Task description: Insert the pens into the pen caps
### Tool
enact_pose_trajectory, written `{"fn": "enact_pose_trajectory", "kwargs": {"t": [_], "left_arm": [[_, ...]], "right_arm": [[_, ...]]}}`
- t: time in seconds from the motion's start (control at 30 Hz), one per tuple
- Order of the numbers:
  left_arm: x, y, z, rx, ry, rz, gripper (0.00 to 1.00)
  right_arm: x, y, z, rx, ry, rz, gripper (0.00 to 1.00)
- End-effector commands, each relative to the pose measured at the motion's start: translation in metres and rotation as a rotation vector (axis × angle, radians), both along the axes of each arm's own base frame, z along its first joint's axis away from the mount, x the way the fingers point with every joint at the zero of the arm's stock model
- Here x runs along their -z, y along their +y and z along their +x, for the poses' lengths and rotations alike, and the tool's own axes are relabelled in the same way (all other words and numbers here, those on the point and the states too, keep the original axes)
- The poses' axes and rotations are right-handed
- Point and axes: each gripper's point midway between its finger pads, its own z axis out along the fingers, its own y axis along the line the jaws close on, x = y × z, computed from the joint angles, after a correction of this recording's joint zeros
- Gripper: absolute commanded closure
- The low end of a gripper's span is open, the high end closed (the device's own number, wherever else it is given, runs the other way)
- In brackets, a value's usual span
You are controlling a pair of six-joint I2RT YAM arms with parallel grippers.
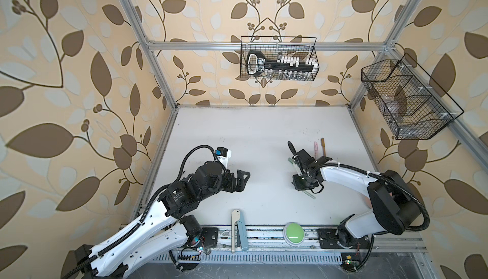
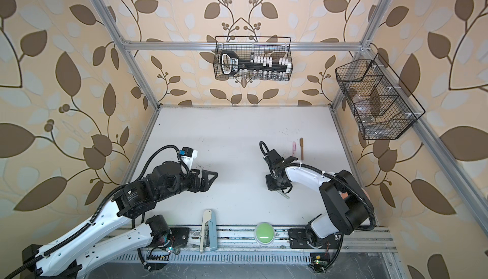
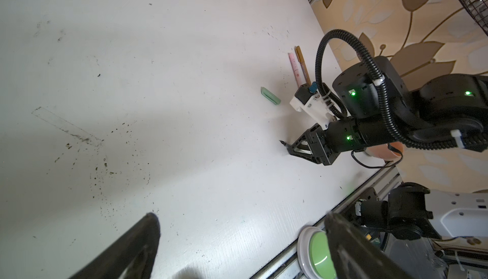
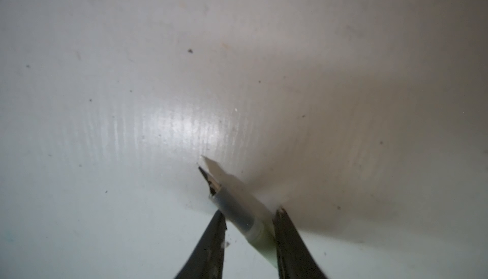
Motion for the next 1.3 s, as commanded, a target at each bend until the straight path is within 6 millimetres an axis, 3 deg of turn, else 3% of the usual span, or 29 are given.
{"fn": "enact_pose_trajectory", "kwargs": {"t": [0.0,0.13,0.43,0.6,0.77,0.83,0.9,1.0,1.13,1.27], "left_arm": [[-0.002,-0.005,-0.005,0.035,-0.004,-0.019,0.01],[-0.002,-0.004,-0.005,0.034,-0.014,-0.018,0.01],[-0.010,-0.001,-0.001,0.026,-0.026,0.027,0.01],[0.011,0.004,0.001,-0.003,0.030,0.095,0.01],[0.044,-0.007,-0.003,0.051,0.153,0.183,0.01],[0.051,-0.015,-0.001,0.069,0.169,0.188,0.01],[0.056,-0.025,0.002,0.080,0.177,0.179,0.01],[0.054,-0.038,0.005,0.101,0.167,0.138,0.01],[0.044,-0.035,0.009,0.071,0.134,0.111,0.01],[0.039,-0.022,0.011,0.008,0.111,0.114,0.01]], "right_arm": [[0.025,0.009,-0.021,-0.005,0.097,0.034,0.71],[0.031,0.024,-0.015,-0.012,0.090,0.065,0.77],[0.028,0.073,0.026,-0.024,0.014,0.155,0.89],[0.020,0.096,0.041,-0.027,-0.015,0.236,0.93],[0.010,0.099,0.047,-0.011,-0.054,0.264,0.93],[0.004,0.098,0.048,-0.007,-0.073,0.272,0.90],[-0.009,0.099,0.050,-0.010,-0.112,0.294,0.73],[-0.034,0.097,0.049,-0.012,-0.175,0.333,0.59],[-0.055,0.082,0.034,-0.021,-0.225,0.329,0.52],[-0.047,0.066,-0.004,-0.058,-0.167,0.270,0.49]]}}
